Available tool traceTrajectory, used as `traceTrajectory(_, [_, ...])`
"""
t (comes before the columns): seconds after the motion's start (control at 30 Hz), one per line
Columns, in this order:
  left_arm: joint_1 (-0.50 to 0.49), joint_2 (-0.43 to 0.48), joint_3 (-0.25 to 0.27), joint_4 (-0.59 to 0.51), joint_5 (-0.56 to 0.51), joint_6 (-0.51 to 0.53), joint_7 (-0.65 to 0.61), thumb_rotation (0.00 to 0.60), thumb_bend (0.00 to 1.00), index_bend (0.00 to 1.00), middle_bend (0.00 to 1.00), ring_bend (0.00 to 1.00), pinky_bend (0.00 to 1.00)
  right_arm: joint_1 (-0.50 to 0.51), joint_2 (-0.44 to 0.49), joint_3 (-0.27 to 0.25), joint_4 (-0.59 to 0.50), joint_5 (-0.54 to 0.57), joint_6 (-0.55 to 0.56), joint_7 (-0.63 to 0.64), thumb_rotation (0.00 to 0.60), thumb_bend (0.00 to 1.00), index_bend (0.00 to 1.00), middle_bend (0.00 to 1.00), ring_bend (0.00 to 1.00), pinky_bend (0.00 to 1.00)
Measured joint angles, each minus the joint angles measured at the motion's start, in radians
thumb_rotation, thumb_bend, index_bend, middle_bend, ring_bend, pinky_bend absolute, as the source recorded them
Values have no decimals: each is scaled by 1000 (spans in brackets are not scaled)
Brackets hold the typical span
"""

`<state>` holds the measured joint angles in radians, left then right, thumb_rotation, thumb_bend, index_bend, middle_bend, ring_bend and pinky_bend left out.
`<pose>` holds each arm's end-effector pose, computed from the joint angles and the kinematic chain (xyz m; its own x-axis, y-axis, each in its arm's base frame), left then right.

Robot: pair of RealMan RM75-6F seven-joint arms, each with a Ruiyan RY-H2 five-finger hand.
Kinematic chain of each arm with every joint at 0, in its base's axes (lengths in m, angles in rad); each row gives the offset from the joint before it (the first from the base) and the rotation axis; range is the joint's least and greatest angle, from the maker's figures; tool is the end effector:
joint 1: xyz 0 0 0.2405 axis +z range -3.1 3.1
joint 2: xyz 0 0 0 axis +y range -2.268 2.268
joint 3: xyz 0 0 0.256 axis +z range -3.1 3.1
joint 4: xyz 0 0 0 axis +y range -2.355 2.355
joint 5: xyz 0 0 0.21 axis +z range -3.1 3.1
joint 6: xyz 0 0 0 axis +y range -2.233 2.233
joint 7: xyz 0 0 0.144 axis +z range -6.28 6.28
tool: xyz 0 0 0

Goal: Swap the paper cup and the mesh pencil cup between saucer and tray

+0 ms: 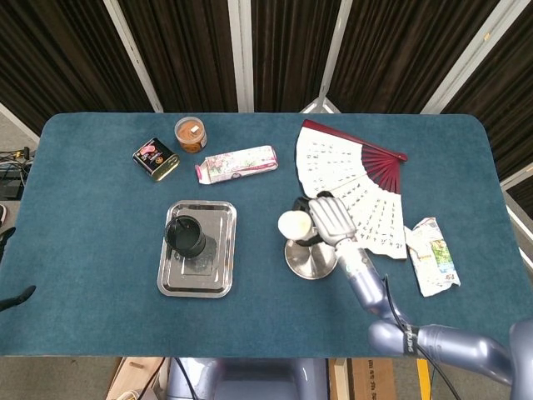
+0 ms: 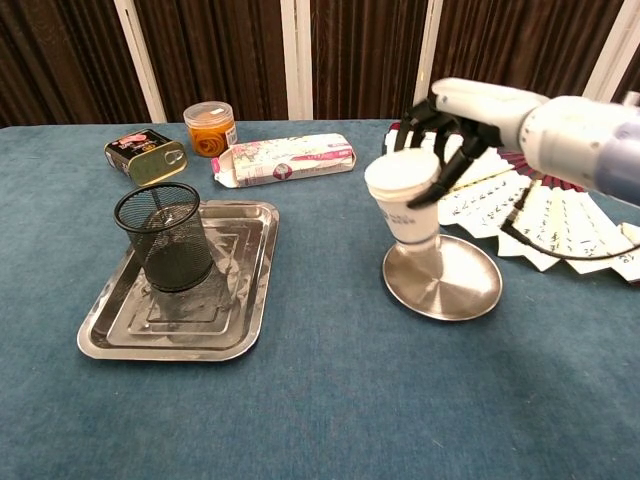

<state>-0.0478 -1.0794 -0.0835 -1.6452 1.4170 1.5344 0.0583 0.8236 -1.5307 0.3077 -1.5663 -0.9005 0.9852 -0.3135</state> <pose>-0.3191 0.1752 0.1845 0.4494 -0.0602 0.8913 0.8907 0.1066 -0.4419 -0.1021 -0.3710 0.0068 0.2161 -0.2597 0.9412 -0.9520 -0.2700 0.1440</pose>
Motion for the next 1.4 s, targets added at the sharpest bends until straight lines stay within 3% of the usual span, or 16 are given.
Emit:
traceTrajectory(0.33, [-1, 3, -17, 13, -33, -9, -12, 600, 119, 116, 0, 0, 87, 61, -119, 84, 167, -21, -21, 145, 600, 46, 445, 465, 506, 225])
traceTrajectory(0.67, [-5, -1, -16, 15, -36, -19, -2, 600, 119, 115, 0, 0, 87, 81, -228, 79, 359, -75, -47, 271, 600, 46, 445, 465, 507, 225])
traceTrajectory(0.9, [-9, -7, -19, 17, -44, -26, 9, 600, 119, 115, 0, 0, 87, 80, -263, 65, 418, -126, -68, 357, 600, 45, 445, 465, 495, 213])
traceTrajectory(1.0, [-9, -10, -19, 17, -42, -22, 14, 600, 120, 116, 0, 0, 87, 77, -270, 57, 437, -143, -81, 385, 600, 44, 400, 420, 437, 150])
traceTrajectory(1.13, [-7, -13, -21, 16, -45, -16, 24, 600, 119, 117, 0, 0, 87, 75, -271, 41, 449, -152, -116, 392, 600, 9, 164, 160, 182, 18])
traceTrajectory(1.23, [-7, -15, -23, 16, -48, -14, 26, 600, 119, 116, 0, 0, 87, 76, -257, 32, 441, -147, -154, 386, 600, 0, 16, 12, 21, 0])
traceTrajectory(1.4, [-7, -18, -24, 18, -51, -13, 35, 600, 120, 117, 0, 0, 87, 80, -212, 13, 405, -127, -200, 326, 600, 0, 0, 0, 0, 0])
